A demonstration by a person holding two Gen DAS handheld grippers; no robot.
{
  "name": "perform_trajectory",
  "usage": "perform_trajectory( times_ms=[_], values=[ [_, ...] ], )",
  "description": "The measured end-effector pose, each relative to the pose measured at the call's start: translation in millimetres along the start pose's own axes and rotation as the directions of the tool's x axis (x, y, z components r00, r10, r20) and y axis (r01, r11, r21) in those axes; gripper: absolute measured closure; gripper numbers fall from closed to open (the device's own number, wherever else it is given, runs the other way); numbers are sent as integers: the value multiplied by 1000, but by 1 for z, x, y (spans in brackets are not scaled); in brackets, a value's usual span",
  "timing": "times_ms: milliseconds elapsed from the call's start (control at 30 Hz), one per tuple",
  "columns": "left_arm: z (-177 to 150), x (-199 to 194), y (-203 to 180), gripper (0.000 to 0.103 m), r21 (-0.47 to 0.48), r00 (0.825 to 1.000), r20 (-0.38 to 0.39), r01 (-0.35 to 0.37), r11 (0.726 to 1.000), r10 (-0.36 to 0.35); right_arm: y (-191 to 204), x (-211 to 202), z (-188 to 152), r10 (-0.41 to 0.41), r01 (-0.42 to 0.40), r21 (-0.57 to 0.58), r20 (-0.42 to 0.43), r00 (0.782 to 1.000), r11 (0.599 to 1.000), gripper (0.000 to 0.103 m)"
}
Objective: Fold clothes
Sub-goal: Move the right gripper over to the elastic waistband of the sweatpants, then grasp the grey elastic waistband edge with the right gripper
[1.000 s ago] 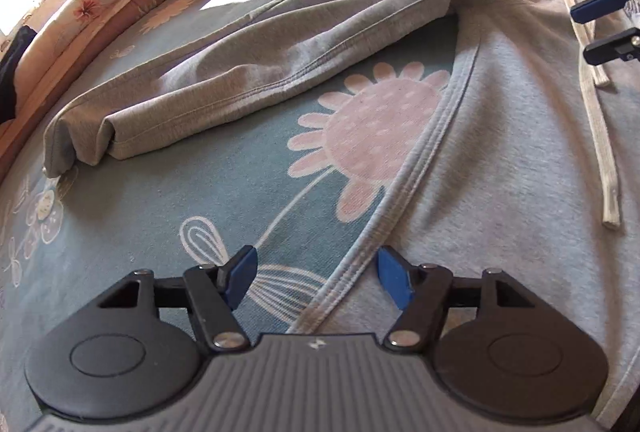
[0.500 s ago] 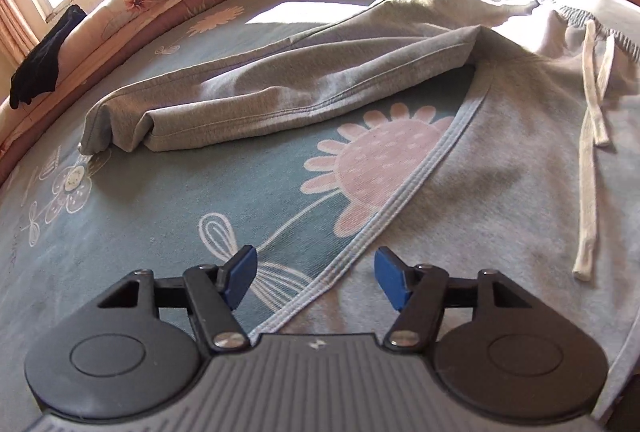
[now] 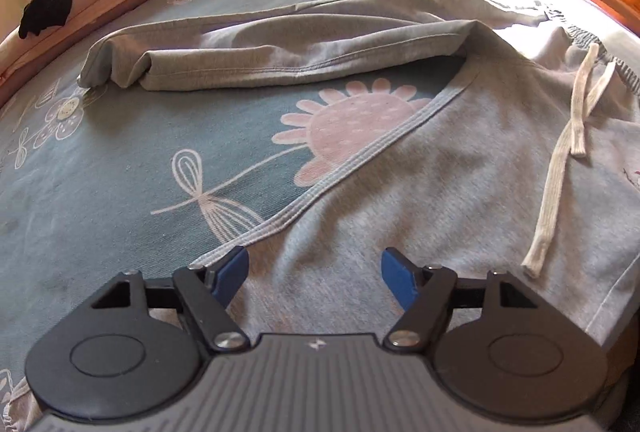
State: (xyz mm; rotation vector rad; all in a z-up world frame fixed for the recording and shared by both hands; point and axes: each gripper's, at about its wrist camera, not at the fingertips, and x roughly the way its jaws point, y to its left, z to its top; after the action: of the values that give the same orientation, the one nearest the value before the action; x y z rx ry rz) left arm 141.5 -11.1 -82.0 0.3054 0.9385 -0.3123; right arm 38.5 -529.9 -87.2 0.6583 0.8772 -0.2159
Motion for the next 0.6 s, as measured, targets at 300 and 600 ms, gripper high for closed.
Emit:
perform_trajectory(
  times_ms=[300,600],
  values=[
    [5,-26,-85,27,156,960,24,273,949,-280,-4,23,5,-9,10,-11,84,996,1000,73],
    [-8,-4,-127,25,199,943,-99,331,922,-317,-3,12,13,-110,117,-102,73,991,988,63]
  ],
)
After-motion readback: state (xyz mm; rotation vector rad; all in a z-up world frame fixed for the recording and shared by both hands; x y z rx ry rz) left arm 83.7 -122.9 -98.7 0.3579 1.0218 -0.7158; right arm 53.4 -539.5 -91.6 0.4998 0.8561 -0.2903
